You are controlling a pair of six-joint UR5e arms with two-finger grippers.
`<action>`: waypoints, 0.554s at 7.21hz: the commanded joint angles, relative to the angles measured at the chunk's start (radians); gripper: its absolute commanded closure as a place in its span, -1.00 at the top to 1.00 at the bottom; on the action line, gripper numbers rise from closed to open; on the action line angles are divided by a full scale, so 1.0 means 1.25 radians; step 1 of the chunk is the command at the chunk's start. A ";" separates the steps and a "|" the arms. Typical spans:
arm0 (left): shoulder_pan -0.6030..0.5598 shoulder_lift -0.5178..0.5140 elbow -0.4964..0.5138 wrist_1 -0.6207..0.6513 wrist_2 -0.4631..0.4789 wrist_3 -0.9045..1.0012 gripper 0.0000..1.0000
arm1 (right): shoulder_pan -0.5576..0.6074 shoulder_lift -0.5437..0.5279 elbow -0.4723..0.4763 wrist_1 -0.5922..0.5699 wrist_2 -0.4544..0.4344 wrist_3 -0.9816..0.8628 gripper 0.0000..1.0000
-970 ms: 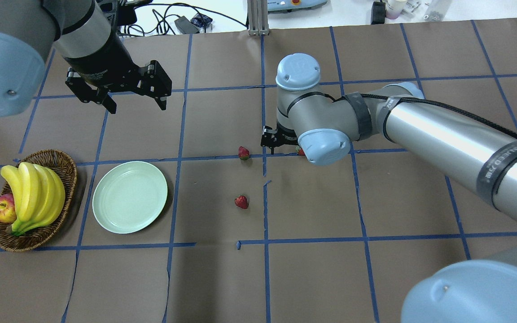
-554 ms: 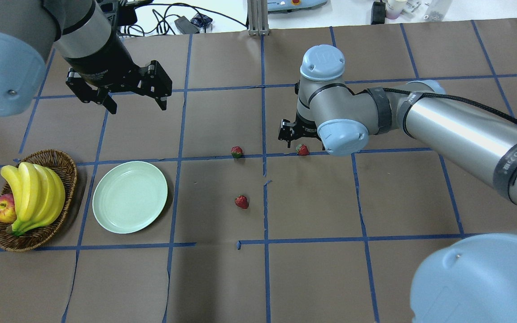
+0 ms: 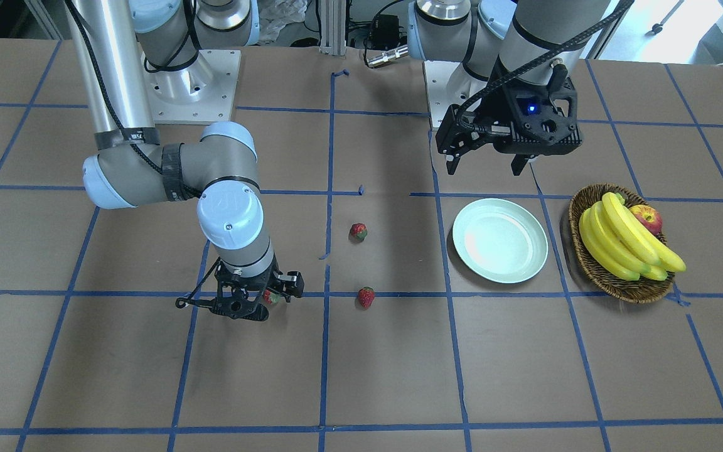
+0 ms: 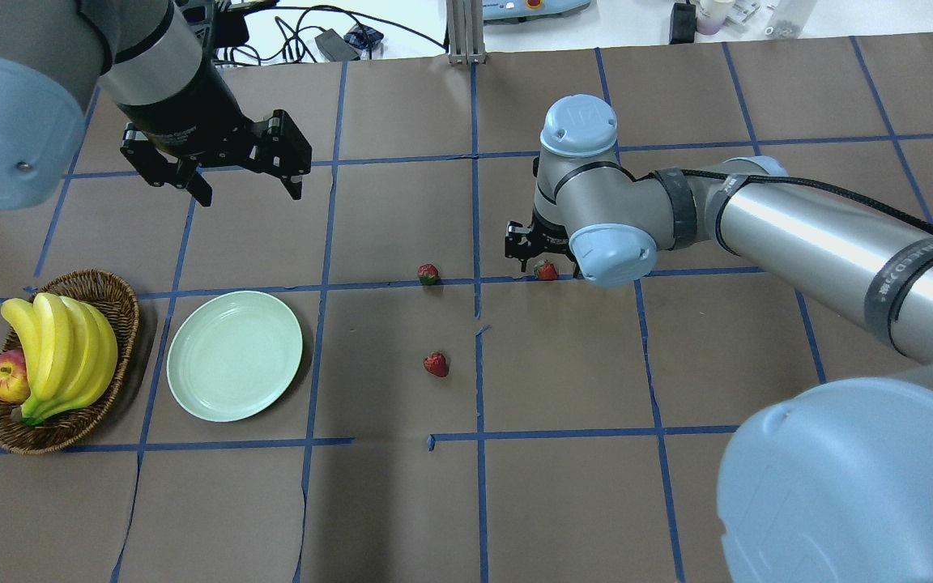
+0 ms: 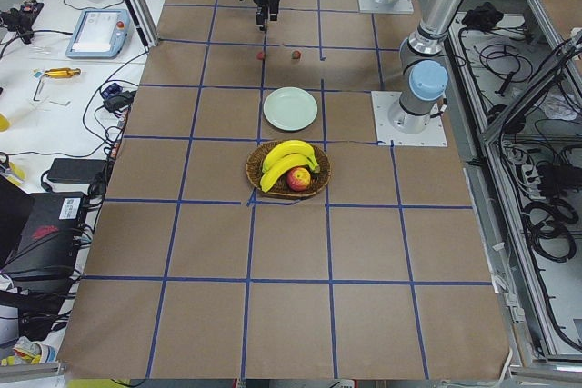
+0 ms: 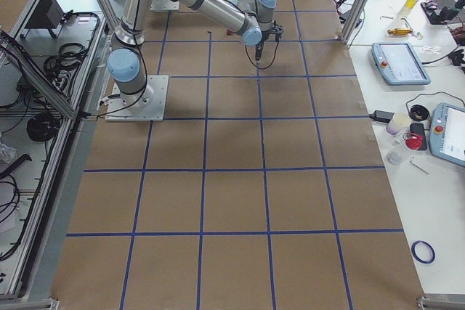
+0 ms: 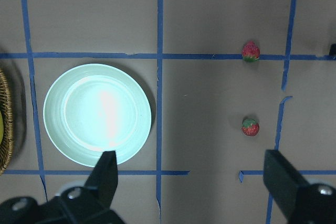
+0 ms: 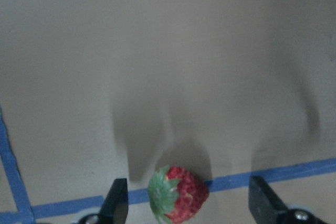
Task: Collect all strawberries into plate
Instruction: 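Lower the right gripper onto the middle strawberry and grasp it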
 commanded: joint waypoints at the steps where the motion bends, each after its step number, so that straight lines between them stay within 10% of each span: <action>1: -0.006 -0.001 0.000 0.000 0.003 0.000 1.00 | 0.000 -0.005 -0.002 0.001 0.000 0.007 -1.00; 4: -0.006 0.000 0.000 0.000 0.003 0.000 1.00 | 0.005 -0.063 -0.011 0.005 0.036 0.069 -1.00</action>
